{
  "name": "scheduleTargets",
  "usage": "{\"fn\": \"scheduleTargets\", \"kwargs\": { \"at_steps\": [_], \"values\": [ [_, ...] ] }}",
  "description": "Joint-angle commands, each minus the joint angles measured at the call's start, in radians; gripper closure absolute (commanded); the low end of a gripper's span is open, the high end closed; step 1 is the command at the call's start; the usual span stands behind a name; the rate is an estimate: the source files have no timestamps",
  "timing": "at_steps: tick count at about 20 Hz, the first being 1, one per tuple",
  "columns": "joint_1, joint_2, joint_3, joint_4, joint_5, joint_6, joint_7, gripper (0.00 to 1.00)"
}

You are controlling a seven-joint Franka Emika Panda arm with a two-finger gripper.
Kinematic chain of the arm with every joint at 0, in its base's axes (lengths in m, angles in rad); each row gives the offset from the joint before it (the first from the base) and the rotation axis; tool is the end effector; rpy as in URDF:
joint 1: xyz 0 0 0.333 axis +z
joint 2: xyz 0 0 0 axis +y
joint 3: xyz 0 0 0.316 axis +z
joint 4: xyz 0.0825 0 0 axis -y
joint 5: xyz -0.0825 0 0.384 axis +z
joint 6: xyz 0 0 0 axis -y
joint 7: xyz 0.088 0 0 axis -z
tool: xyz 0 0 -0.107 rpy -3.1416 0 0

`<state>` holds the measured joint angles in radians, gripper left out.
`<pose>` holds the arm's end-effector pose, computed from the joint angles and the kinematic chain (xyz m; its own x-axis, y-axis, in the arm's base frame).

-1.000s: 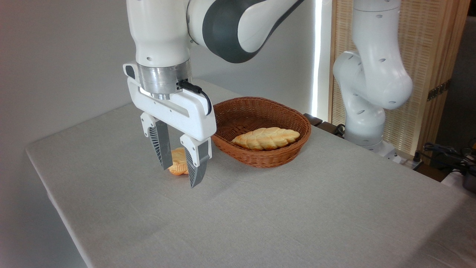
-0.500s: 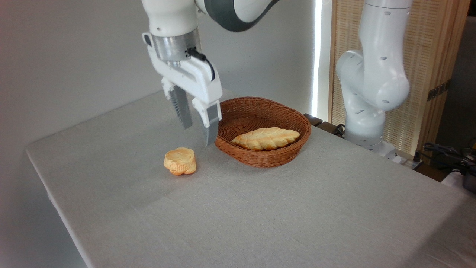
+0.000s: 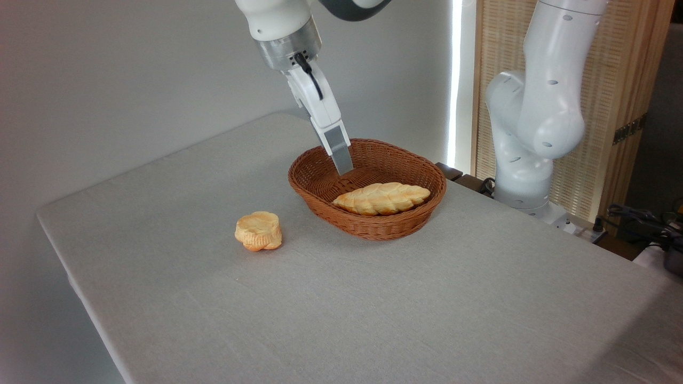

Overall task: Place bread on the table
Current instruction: 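Move the gripper over the wicker basket and lower it to the braided loaf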

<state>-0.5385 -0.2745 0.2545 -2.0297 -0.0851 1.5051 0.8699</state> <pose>0.4293 -0.1247 0.5416 0.3863 -0.9211 -0.0485 -0.8764 -0.3829 0.2920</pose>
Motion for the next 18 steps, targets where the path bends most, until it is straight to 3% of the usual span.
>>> {"fn": "scheduleTargets", "kwargs": {
  "at_steps": [1,7,9,18],
  "values": [
    [-0.052,-0.038,0.011,-0.081,0.002,-0.006,0.072,0.0],
    [-0.06,-0.042,0.008,-0.168,0.059,0.003,0.216,0.0],
    [-0.058,-0.038,-0.02,-0.211,0.082,0.03,0.218,0.0],
    [-0.054,0.029,-0.061,-0.239,0.087,0.081,0.218,0.0]
  ]
}}
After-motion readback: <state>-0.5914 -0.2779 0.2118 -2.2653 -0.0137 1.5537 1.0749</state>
